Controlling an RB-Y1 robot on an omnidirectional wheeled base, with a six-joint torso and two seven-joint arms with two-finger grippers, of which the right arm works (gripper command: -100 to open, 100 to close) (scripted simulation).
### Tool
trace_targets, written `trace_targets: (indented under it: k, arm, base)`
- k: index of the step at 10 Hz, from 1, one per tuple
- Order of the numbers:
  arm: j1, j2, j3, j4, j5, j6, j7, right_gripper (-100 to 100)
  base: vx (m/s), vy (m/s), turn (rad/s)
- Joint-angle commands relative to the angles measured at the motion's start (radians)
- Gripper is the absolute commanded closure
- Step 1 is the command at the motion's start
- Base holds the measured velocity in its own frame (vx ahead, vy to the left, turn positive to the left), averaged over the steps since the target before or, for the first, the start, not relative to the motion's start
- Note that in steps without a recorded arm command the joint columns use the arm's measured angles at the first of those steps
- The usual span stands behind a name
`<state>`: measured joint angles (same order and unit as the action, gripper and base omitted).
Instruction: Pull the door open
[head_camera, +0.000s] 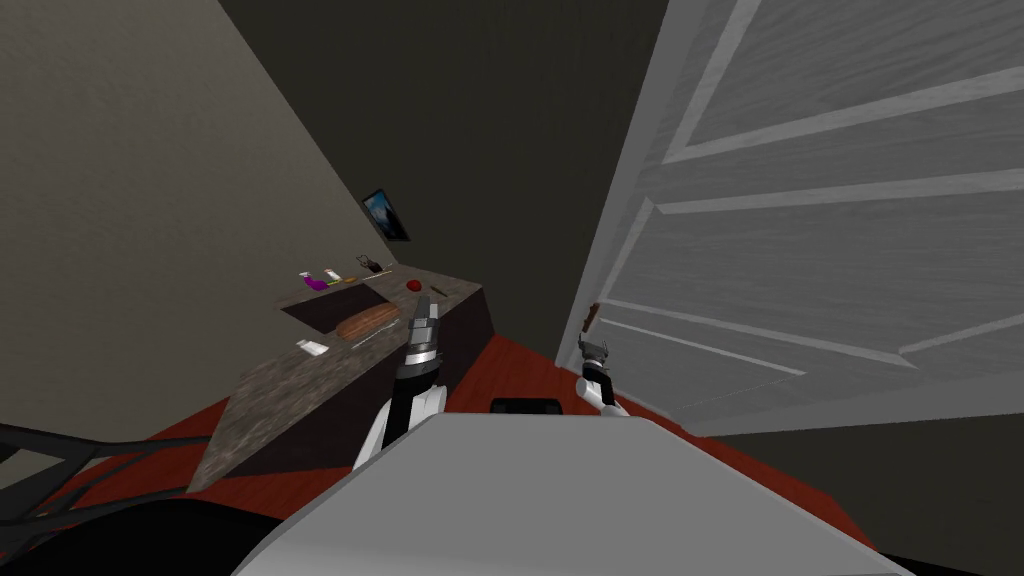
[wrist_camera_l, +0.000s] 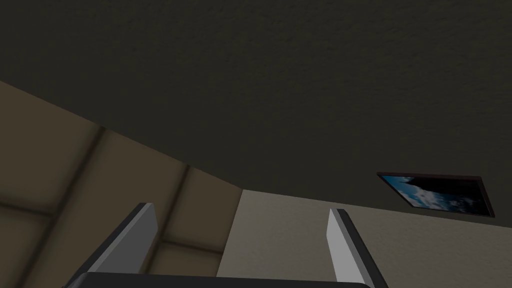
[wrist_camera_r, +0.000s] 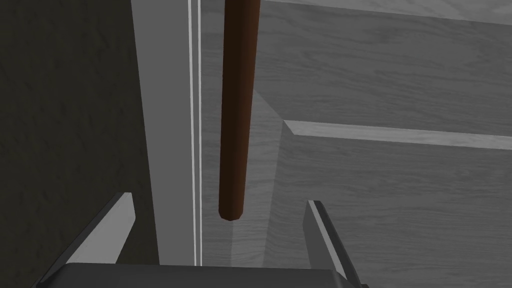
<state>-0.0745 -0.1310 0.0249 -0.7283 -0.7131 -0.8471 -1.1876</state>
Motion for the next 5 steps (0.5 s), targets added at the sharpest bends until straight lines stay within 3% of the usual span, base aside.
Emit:
trace_targets:
  k: [1,3,4,5]
  arm:
    - [0.013,-0.028,0.001,0.007,-0.003,-0.003,-0.032,-100]
    - [0.017,-0.037,0.001,0.009,-0.004,-0.004,-0.042,-100]
    - [0.017,-0.037,0.001,0.009,-0.004,-0.004,-0.042,-100]
    - [0.030,-0.068,0.002,0.016,-0.007,-0.007,-0.077,-100]
  base:
    - [0.132,-0.001,0.052]
    - [0.171,-0.019,0.033]
    - [0.046,0.004,0.003]
    - [0.105,0.004,0.059]
